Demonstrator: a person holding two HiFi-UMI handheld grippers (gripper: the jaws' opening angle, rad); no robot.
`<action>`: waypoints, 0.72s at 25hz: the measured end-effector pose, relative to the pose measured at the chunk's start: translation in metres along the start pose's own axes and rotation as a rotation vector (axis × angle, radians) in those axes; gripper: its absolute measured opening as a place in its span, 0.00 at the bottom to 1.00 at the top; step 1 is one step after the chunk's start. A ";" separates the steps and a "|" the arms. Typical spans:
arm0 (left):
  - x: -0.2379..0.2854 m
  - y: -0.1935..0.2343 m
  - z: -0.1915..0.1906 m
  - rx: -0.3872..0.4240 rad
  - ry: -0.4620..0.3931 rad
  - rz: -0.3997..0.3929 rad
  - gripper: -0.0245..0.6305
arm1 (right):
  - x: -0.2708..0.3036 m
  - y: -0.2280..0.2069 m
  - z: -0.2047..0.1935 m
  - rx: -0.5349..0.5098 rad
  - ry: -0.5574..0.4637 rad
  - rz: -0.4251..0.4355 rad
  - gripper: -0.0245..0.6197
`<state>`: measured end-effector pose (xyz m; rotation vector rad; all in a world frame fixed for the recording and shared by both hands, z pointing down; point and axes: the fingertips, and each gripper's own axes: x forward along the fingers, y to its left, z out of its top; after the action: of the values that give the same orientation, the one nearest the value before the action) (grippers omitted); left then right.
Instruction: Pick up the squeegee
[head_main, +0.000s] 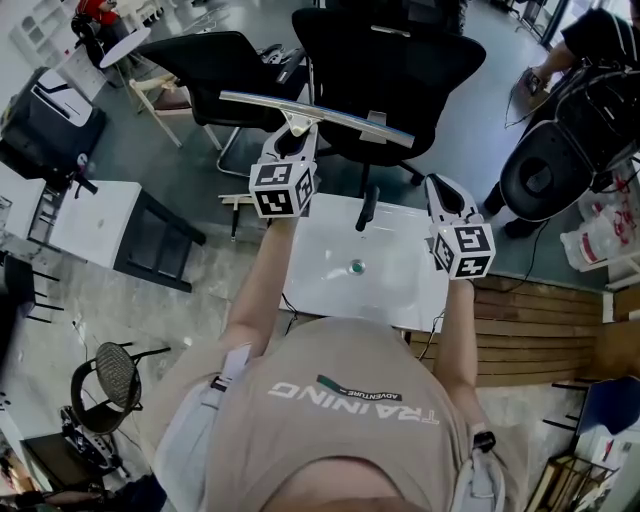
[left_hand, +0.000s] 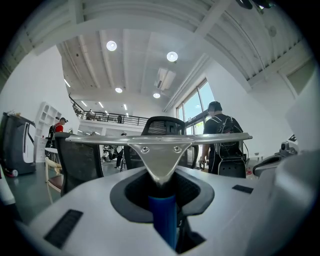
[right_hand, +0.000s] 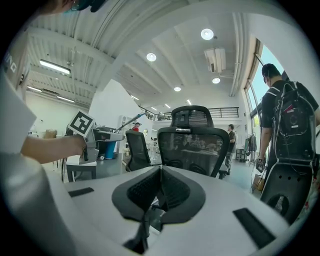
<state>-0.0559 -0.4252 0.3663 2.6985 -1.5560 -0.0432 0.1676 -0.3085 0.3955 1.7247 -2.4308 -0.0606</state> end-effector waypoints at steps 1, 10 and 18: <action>0.000 -0.002 0.001 0.001 -0.003 -0.003 0.19 | 0.000 0.000 0.001 0.001 -0.001 0.000 0.09; 0.007 0.000 0.002 0.004 0.000 -0.019 0.19 | 0.009 0.002 0.001 -0.002 0.004 0.008 0.09; 0.007 0.004 0.002 0.004 0.002 -0.022 0.19 | 0.014 0.006 0.004 -0.008 0.004 0.014 0.09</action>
<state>-0.0557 -0.4334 0.3641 2.7171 -1.5276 -0.0376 0.1575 -0.3196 0.3940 1.7026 -2.4360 -0.0654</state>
